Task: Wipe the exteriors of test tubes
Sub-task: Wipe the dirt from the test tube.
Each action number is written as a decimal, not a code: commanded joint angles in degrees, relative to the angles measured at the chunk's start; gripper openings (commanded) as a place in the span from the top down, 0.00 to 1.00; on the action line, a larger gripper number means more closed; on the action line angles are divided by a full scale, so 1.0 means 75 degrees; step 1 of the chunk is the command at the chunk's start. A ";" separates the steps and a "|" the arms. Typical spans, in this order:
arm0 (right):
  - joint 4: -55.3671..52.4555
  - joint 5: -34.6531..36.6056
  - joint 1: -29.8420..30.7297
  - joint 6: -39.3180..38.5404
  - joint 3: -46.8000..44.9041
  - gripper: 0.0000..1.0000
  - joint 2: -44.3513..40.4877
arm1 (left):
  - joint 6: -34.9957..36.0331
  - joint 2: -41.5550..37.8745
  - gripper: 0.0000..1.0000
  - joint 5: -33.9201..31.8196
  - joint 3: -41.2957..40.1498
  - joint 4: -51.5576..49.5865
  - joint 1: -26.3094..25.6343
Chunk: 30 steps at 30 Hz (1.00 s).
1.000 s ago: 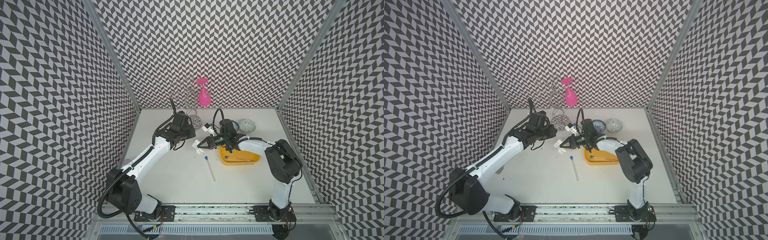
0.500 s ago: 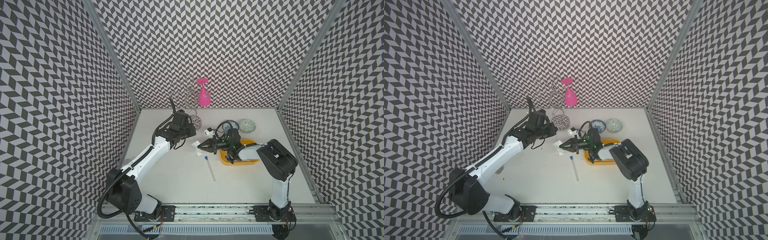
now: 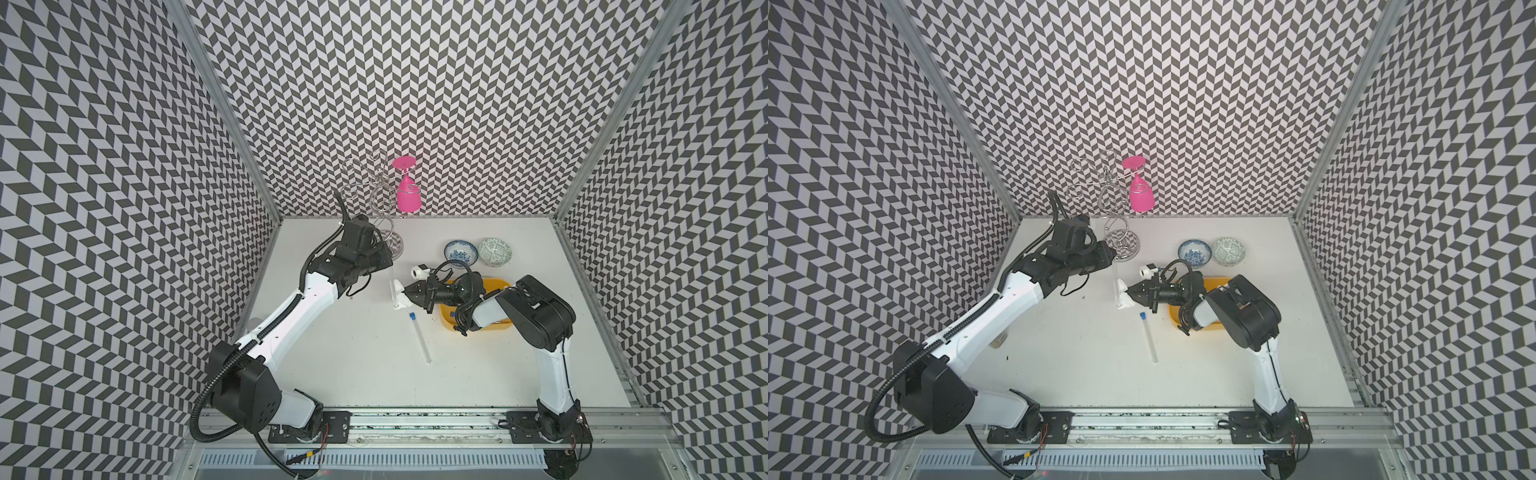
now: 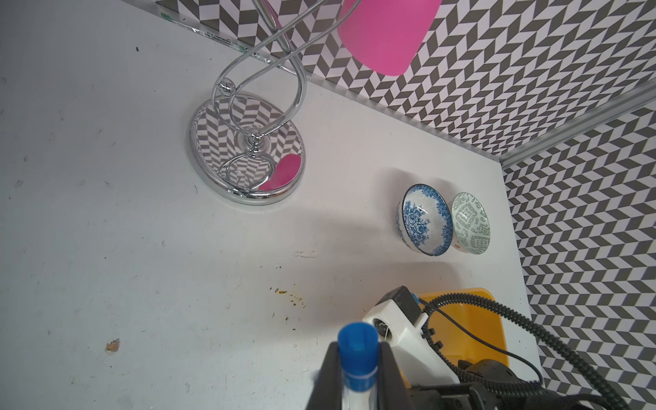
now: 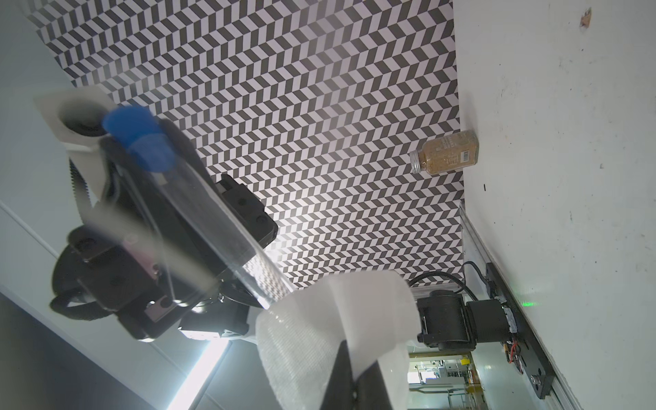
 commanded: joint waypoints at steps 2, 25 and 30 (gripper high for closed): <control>0.1364 0.0300 0.0154 0.1168 0.0177 1.00 -0.0052 | -0.0173 -0.0146 0.93 0.0147 0.0016 0.0359 0.0021; 0.0292 0.0899 0.0155 0.1561 0.1806 1.00 0.0271 | -0.0128 -0.0670 0.93 0.0103 -0.0507 0.0664 -0.0249; 0.0172 0.0936 0.0065 0.1529 0.2021 1.00 0.0338 | -0.0014 -0.0744 0.93 0.0022 -0.0524 0.0542 -0.0243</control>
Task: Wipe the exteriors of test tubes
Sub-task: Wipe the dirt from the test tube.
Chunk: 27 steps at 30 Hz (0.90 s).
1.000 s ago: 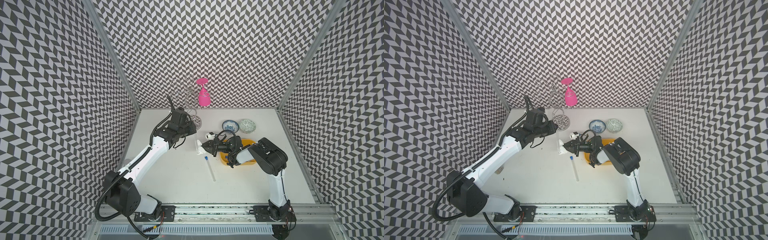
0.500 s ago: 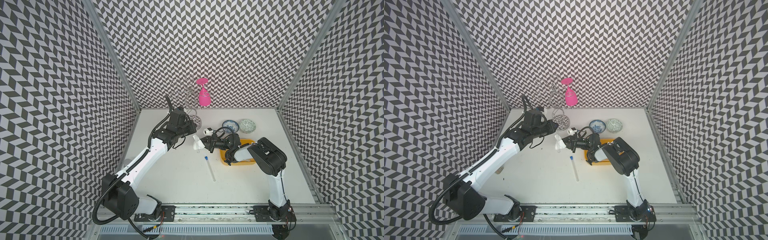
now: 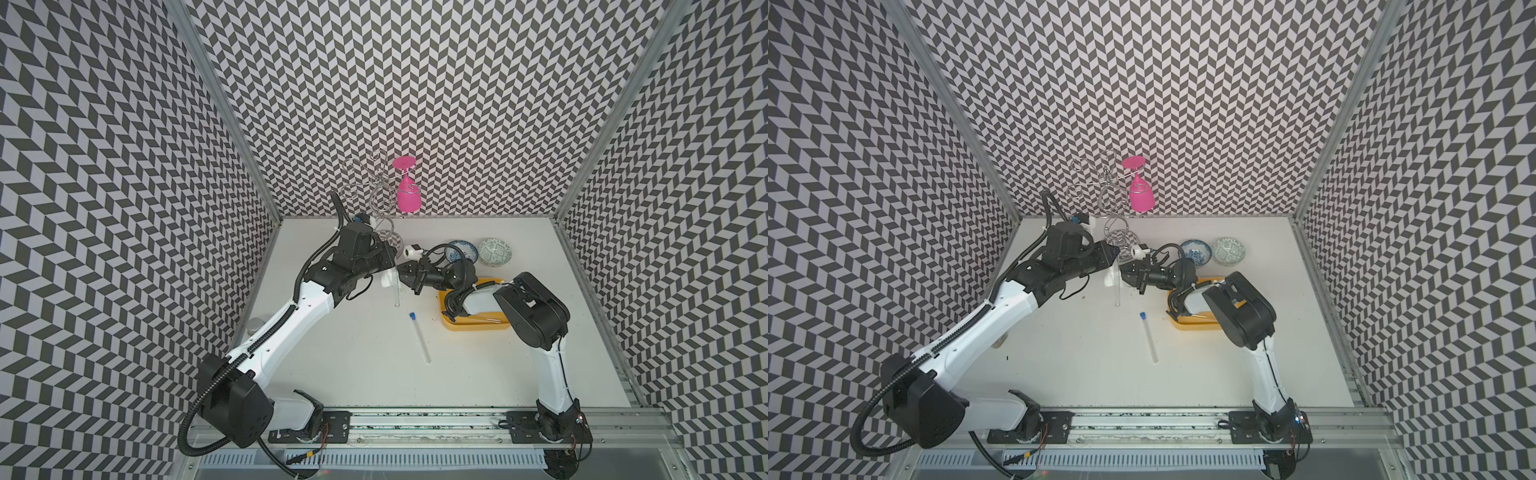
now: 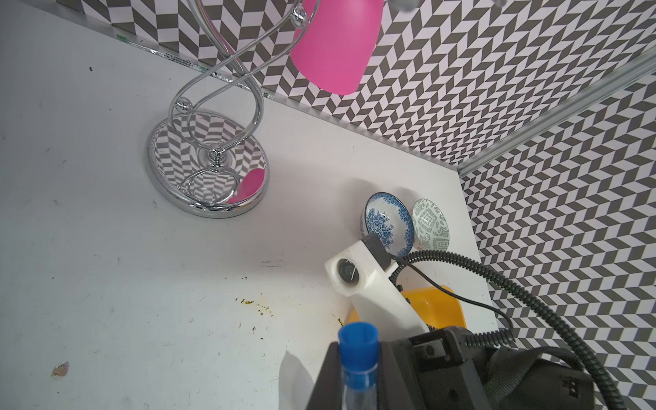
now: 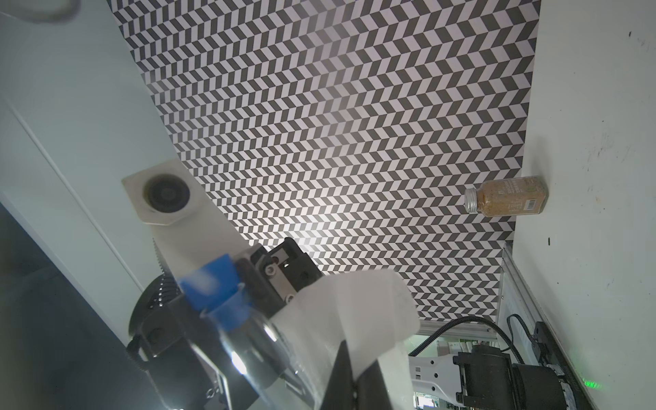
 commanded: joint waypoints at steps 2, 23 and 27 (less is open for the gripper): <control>0.0386 0.0141 -0.0087 0.1418 0.0393 1.00 0.0073 | 0.0147 -0.0201 0.93 -0.0219 -0.0174 -0.0108 -0.0039; 0.0309 0.0173 0.0097 0.1346 -0.0489 1.00 -0.0539 | 0.0829 0.0233 0.93 -0.1070 0.0310 -0.0051 0.0069; 0.0296 0.0169 0.0109 0.1307 -0.0789 1.00 -0.0741 | 0.0931 0.0376 0.93 -0.1158 0.0452 -0.0005 0.0109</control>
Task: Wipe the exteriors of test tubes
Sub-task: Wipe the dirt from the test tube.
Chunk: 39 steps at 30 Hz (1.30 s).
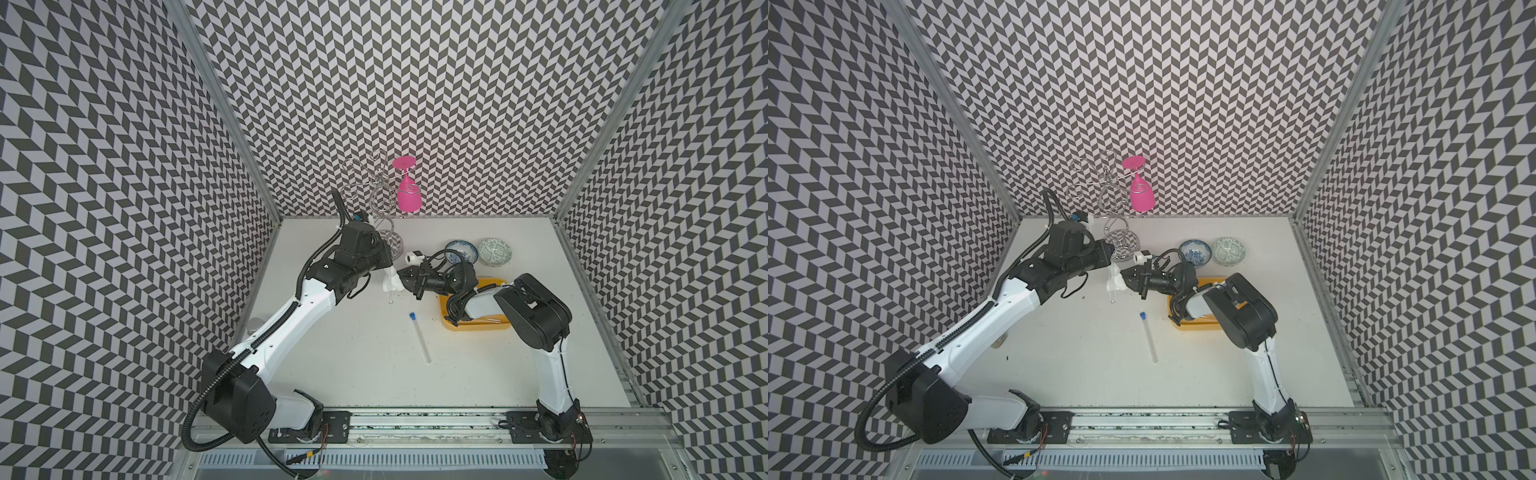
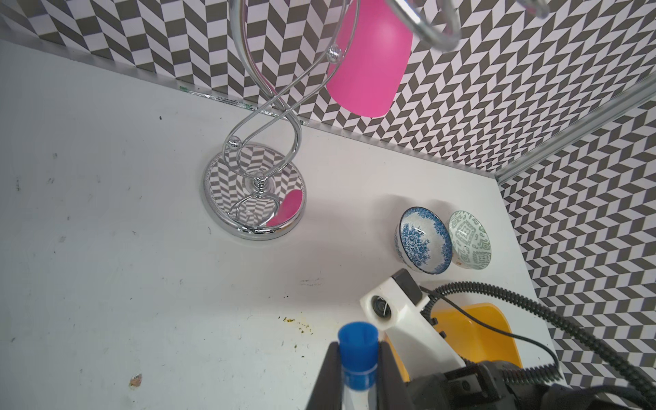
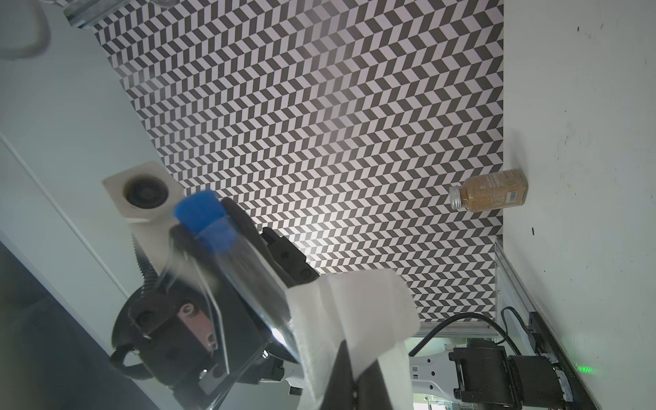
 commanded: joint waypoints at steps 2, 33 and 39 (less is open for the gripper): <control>0.0498 0.0030 0.0088 0.1272 -0.0284 1.00 -0.0638 | 0.0237 0.0172 0.93 -0.0318 0.0286 0.0137 0.0092; -1.3925 0.1815 -0.0024 -1.1559 0.4156 1.00 -0.1967 | -0.0156 0.0163 0.93 0.0473 0.0464 -0.0974 0.0464; -1.3428 0.2063 -0.0014 -1.2678 0.3790 1.00 -0.2469 | -0.0307 0.0332 0.92 0.1160 0.0547 -0.1192 0.0310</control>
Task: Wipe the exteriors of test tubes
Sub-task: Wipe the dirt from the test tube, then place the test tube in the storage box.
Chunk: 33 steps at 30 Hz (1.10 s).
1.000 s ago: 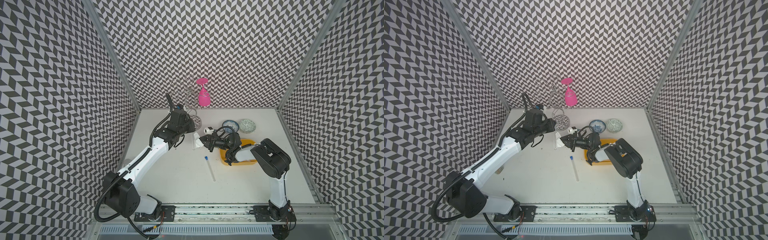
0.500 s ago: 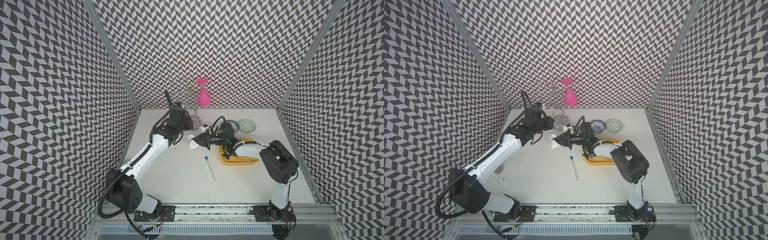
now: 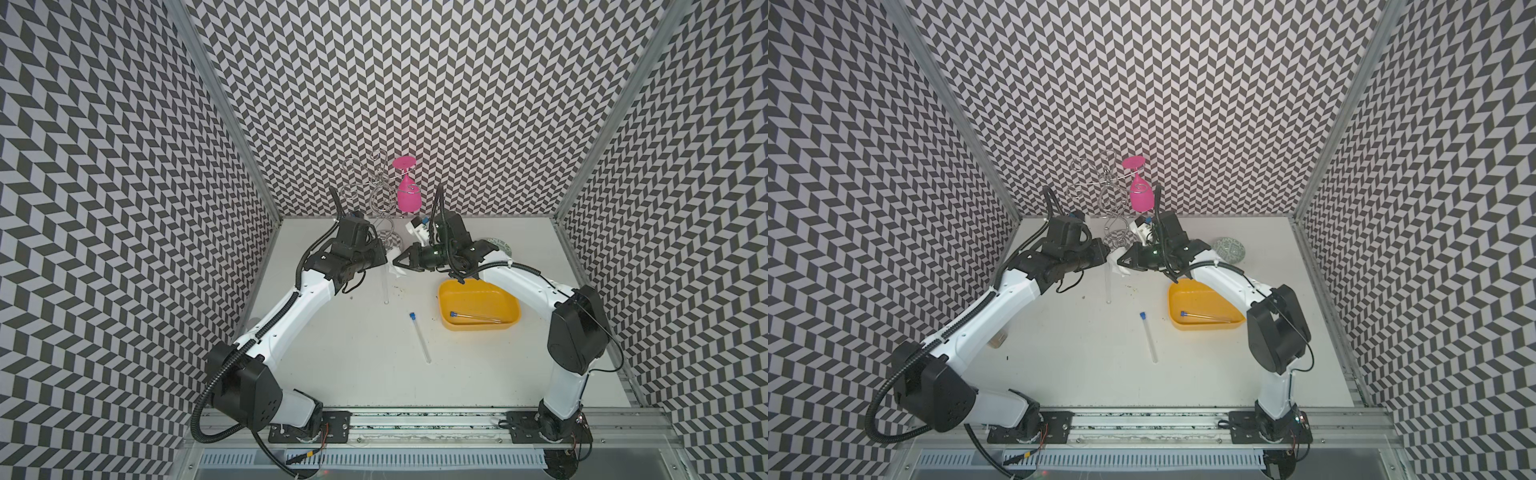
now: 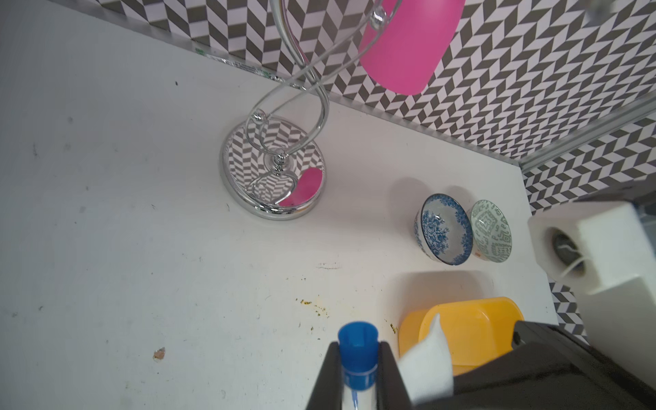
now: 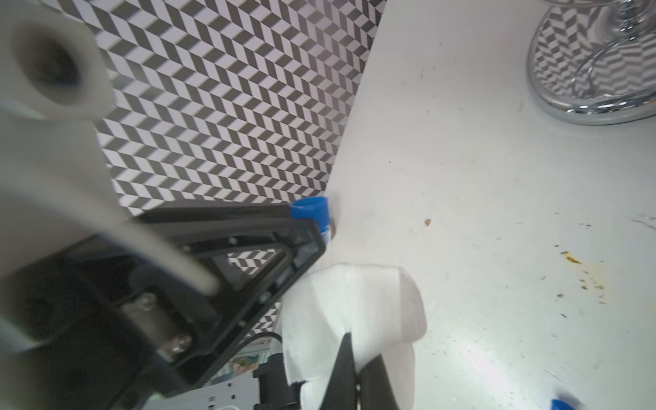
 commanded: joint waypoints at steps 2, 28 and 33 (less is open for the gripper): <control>0.0413 0.0152 0.0070 -0.1243 -0.0426 1.00 -0.0697 | -0.0232 0.0055 0.92 0.0694 0.0064 -0.0262 -0.0161; 0.0320 0.0414 -0.4948 0.0089 -0.3726 1.00 -0.3685 | 0.2273 0.4122 0.92 -0.0493 0.3629 -0.0124 -0.3198; -0.0178 0.0612 -0.5534 -0.0009 -0.3730 1.00 -0.3738 | 0.2874 0.5204 0.92 -0.0784 0.4686 -0.0159 -0.3791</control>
